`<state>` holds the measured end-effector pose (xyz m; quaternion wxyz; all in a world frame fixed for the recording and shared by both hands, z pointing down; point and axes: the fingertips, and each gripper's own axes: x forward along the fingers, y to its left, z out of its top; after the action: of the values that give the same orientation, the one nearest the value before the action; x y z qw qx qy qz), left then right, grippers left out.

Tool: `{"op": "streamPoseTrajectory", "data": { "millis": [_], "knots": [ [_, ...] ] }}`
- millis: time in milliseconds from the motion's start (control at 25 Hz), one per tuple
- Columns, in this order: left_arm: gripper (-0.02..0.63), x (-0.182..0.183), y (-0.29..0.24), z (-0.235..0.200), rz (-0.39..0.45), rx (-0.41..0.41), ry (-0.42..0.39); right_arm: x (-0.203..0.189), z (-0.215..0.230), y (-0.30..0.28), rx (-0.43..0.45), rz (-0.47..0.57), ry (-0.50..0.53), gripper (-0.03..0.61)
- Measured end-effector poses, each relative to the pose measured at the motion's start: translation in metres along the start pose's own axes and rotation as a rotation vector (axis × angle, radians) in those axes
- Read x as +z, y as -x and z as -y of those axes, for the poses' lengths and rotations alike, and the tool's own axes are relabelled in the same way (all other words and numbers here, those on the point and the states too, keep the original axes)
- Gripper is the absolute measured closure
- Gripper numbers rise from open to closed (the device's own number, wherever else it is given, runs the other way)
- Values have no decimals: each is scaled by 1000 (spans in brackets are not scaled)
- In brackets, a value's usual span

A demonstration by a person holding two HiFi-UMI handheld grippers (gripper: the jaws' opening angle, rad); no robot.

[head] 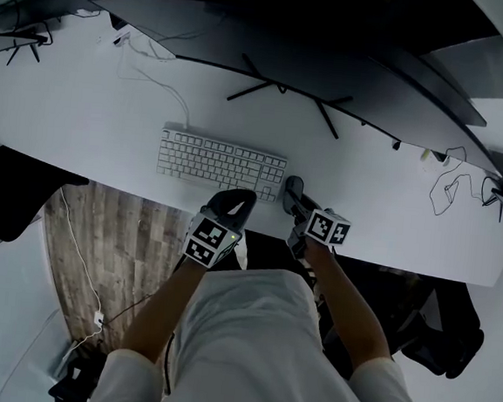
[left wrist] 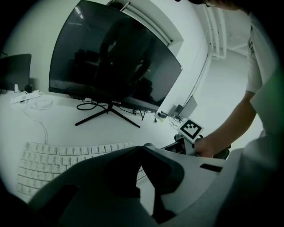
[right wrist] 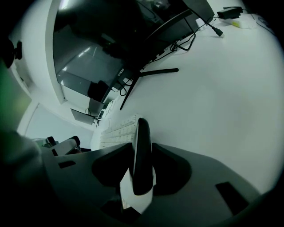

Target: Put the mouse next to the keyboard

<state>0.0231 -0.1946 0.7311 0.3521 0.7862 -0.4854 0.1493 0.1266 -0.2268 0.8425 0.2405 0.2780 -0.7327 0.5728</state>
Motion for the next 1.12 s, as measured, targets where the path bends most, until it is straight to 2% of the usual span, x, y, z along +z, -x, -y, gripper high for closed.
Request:
{"op": "streamPoseTrajectory", "data": {
  "millis": [440, 760, 1120],
  "knots": [
    [597, -6, 7, 1, -2, -14, 5, -8, 6, -4, -85, 4, 14, 426],
    [597, -15, 14, -1, -29, -22, 0, -3, 10, 0, -122, 15, 43, 371],
    [597, -11, 19, 3, -36, -19, -13, 8, 16, 13, -159, 42, 80, 370]
  ]
}}
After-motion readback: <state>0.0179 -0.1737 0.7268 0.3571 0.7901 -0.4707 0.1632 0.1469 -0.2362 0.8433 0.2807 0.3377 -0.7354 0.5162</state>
